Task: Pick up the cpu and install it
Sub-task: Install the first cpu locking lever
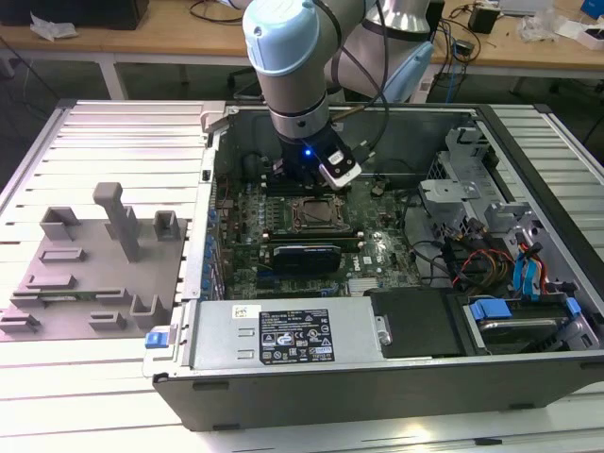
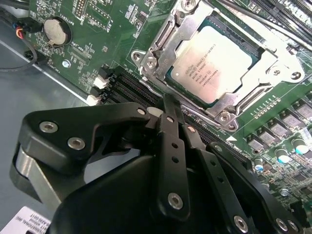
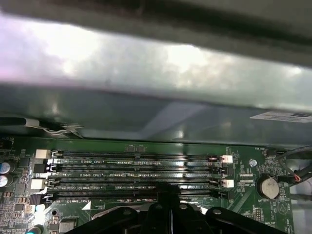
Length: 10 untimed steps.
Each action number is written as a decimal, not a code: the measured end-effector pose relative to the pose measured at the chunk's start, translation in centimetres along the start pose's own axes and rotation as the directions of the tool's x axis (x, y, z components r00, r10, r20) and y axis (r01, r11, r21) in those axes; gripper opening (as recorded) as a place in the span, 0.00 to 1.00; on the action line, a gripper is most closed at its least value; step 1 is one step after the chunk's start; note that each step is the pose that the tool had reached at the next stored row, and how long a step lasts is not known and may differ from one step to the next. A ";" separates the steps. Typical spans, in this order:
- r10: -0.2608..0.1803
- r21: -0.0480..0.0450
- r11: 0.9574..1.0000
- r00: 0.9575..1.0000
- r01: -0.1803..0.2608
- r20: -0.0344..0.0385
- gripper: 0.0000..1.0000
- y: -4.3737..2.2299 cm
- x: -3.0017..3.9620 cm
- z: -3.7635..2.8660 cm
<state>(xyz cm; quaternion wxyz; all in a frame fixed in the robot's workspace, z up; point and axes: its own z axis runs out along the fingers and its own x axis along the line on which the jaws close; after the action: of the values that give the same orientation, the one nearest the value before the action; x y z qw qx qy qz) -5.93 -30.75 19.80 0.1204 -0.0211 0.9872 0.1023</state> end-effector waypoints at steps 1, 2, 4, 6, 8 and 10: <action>0.000 0.000 1.000 1.000 0.000 0.000 0.11 0.02 -0.03 -0.11; 0.000 0.000 1.000 1.000 0.000 0.000 0.11 0.04 -0.05 -0.20; 0.000 0.000 1.000 1.000 0.000 0.000 0.11 0.06 -0.07 -0.25; 0.000 -0.002 1.000 1.000 0.000 0.003 0.11 0.06 -0.06 -0.26; 0.000 -0.004 1.000 1.000 0.000 0.005 0.11 0.07 -0.04 -0.26; 0.000 -0.004 1.000 1.000 0.000 0.007 0.11 0.08 0.01 -0.27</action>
<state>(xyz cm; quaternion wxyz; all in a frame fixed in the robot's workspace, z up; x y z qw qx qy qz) -6.02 -30.73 20.07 0.1239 -0.0212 0.9866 0.1044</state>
